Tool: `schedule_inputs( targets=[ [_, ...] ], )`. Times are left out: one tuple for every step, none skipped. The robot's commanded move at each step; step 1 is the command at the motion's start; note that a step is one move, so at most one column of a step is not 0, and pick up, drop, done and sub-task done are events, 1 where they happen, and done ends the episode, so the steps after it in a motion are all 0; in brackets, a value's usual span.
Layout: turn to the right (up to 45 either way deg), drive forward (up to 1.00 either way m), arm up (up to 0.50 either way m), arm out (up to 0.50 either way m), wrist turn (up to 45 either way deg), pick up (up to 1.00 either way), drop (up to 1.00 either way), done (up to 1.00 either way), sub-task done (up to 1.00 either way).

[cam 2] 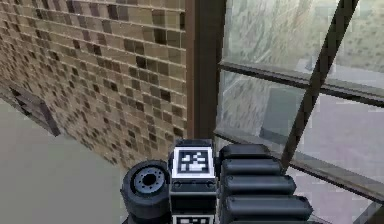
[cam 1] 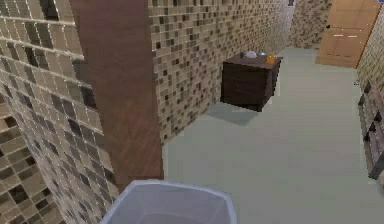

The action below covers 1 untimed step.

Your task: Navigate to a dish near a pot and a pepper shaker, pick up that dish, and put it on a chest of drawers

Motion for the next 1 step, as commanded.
schedule_inputs(
  targets=[
    [45.0, 0.0, 0.0, 0.0, 0.0, 0.0, 0.0, 0.0, 0.0]
  ],
)
